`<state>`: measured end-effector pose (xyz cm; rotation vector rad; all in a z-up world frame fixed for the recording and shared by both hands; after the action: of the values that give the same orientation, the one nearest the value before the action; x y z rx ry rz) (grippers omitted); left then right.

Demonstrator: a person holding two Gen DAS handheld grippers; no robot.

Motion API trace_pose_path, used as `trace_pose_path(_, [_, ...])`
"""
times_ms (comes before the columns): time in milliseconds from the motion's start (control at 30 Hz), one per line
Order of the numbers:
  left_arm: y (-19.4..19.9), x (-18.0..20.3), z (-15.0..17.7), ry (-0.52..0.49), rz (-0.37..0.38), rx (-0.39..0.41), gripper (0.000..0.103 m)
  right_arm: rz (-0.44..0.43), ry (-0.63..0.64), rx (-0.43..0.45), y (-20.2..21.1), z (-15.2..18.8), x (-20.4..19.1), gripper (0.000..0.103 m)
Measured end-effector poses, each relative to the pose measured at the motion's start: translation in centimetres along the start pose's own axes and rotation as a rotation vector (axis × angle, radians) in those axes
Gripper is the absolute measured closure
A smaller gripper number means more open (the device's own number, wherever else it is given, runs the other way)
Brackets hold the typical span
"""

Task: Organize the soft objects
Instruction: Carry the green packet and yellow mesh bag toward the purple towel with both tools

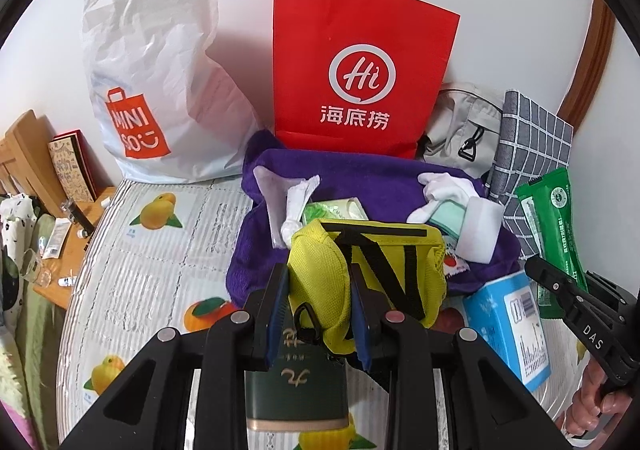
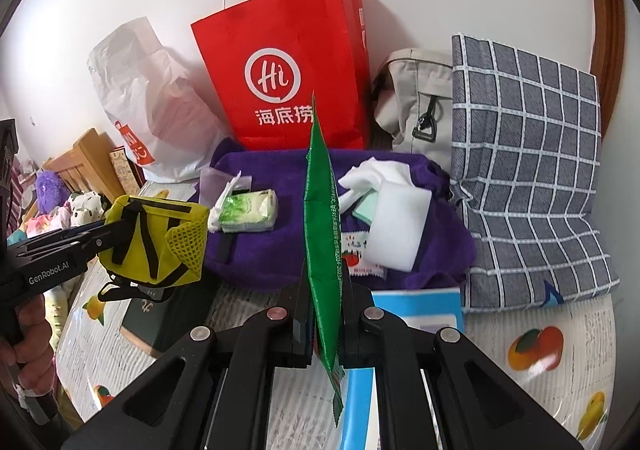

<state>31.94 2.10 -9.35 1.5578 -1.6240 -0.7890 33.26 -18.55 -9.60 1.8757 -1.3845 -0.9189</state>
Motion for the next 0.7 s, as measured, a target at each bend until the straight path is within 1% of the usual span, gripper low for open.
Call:
trace_pose_path(200, [-0.7,-0.2,-1.5,0.001,-0.009,0.008,0.076,0.003,0.007,0.004,-1.0,-1.3,0.2,0.095])
trace_pose_path(400, [-1.7,-1.3,-2.8,0.021,-0.031,-0.005,0.076,0.005,0.011,-0.005,-2.4,-2.6,0.5,0.095])
trace_pose_path(567, [-3.0,-2.0,-3.7,0.043,-0.039,-0.016,0.076,-0.007,0.016,-0.015,-3.6,-3.5,0.4,0.095])
trace_pose_path(700, [-4.2,-2.1,-4.5,0.049,-0.040,-0.027,0.076,-0.027,0.017,-0.039,-5.2,-4.2,0.2,0.095])
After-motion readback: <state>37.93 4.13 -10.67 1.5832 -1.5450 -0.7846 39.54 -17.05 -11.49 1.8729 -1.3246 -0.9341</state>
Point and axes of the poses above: each gripper's, at about its wrist camera, not at the fingertips, and y roughly against the way its jaws point, x to its right, z to its underside, the point moved 8 cm from there along -y, roughly the way its jaws point, and after that the axes turned 6 degrees about -x, right-handed, at the moved point
